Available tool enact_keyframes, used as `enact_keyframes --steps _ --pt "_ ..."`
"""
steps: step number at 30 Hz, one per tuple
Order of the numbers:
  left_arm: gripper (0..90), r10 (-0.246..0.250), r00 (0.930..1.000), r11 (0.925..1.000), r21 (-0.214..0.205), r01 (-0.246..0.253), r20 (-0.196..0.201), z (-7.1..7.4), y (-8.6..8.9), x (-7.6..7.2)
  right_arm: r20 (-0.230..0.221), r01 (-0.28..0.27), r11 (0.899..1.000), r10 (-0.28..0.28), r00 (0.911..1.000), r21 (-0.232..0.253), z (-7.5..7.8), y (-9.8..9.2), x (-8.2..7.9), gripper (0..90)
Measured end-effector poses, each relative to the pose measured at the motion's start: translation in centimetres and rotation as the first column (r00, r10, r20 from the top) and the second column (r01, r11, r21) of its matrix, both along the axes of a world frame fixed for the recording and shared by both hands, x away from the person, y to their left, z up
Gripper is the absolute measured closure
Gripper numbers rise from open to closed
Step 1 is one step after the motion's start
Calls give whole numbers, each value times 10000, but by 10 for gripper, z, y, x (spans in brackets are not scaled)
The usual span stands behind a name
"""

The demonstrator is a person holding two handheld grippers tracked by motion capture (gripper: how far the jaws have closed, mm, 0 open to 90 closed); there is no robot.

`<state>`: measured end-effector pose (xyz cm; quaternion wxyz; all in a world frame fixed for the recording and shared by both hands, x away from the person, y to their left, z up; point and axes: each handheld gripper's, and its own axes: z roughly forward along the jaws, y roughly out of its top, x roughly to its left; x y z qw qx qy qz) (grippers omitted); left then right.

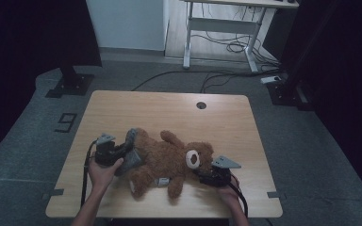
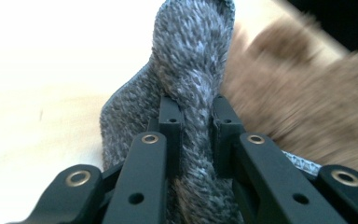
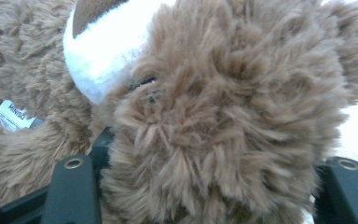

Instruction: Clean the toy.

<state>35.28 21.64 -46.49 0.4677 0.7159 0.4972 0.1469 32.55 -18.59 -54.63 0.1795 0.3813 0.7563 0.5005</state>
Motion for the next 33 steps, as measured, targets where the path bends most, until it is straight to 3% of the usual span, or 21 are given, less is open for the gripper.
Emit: enact_keyframes --steps 3,6,10,12,16,19,21,23,25,30,33 --pt "782 -239 9982 9993 -267 254 555 29 -6 -2 53 85 9999 -85 9999 -71 0 1 -1 351" --pt "782 -520 9937 9985 -101 533 991 48 -22 -4 67 129 9999 -128 9999 -109 0 2 0 352" --pt "782 -1249 9856 9921 45 1252 1139 59 -53 -3 71 151 9999 -150 9999 -75 0 2 0 352" --pt "781 -1674 9803 9859 155 1667 1052 58 -76 -2 63 157 9998 -157 9999 -90 0 2 0 352" --pt "780 -2562 9645 9654 666 2520 642 44 -128 2 71 168 9998 -168 9998 -96 0 2 -1 352" --pt "779 -3038 9527 9482 992 3018 53 25 -162 8 106 165 9998 -163 9998 -129 0 2 -1 352" --pt "779 -3050 9517 9409 1435 3069 -353 7 -174 11 131 171 9998 -169 9998 -143 0 2 -1 352" --pt "782 -2957 9546 9452 1337 2979 -368 -6 -171 13 138 191 9996 -188 9997 -226 0 2 -1 353" --pt "785 -2865 9574 9538 835 2885 -361 -9 -161 12 200 159 9995 -153 9997 -285 0 3 -1 352" --pt "786 -2850 9585 9531 1045 2840 -60 -8 -149 4 262 156 9991 -145 9996 -396 1 5 -2 352" --pt "786 -2729 9619 9587 877 2706 161 -8 -135 -1 247 169 9992 -160 9996 -365 1 5 -2 352"
